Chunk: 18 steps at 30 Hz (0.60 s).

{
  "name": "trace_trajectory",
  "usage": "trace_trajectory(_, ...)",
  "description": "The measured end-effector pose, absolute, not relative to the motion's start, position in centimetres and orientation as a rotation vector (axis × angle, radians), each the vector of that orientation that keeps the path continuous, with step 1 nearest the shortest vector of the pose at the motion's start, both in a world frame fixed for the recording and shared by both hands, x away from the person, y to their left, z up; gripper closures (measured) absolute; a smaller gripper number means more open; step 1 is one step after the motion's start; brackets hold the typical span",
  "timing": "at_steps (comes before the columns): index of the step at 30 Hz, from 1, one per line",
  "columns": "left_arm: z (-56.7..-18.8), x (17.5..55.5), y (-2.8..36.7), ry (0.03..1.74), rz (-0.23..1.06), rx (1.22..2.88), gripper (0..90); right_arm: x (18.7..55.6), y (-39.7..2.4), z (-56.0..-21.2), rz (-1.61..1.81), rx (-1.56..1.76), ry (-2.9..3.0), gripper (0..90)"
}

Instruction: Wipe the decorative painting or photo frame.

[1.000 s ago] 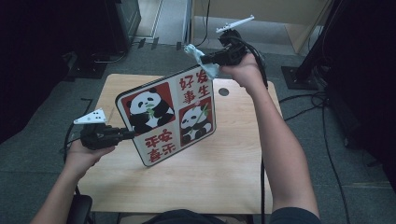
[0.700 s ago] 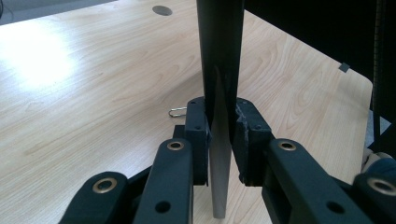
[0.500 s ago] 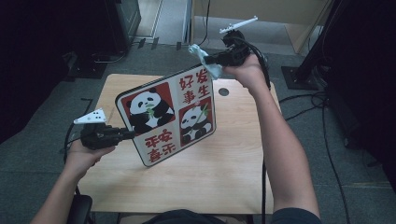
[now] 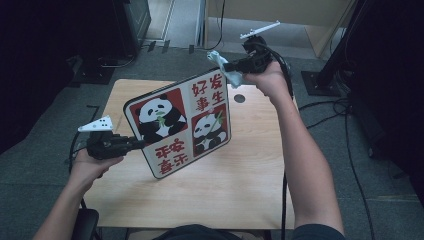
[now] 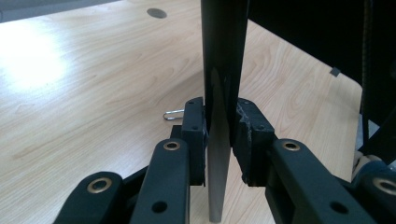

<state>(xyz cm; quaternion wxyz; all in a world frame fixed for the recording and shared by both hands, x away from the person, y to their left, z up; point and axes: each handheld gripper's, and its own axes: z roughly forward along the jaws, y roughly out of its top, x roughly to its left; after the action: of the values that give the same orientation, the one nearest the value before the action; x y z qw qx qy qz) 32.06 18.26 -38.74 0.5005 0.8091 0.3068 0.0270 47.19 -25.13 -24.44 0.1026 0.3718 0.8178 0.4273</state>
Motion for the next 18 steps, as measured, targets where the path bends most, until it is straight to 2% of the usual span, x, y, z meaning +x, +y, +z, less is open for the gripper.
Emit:
trace_trajectory(13,-38.3,32.0,18.2,0.751,0.062,1.949,72.6,47.1,-25.9,-25.4,1.25,1.132,2.418,81.3)
trace_trajectory(18,-38.5,32.2,18.0,0.75,0.043,1.958,64.3,46.9,-26.3,-26.0,1.262,1.141,2.417,81.3)
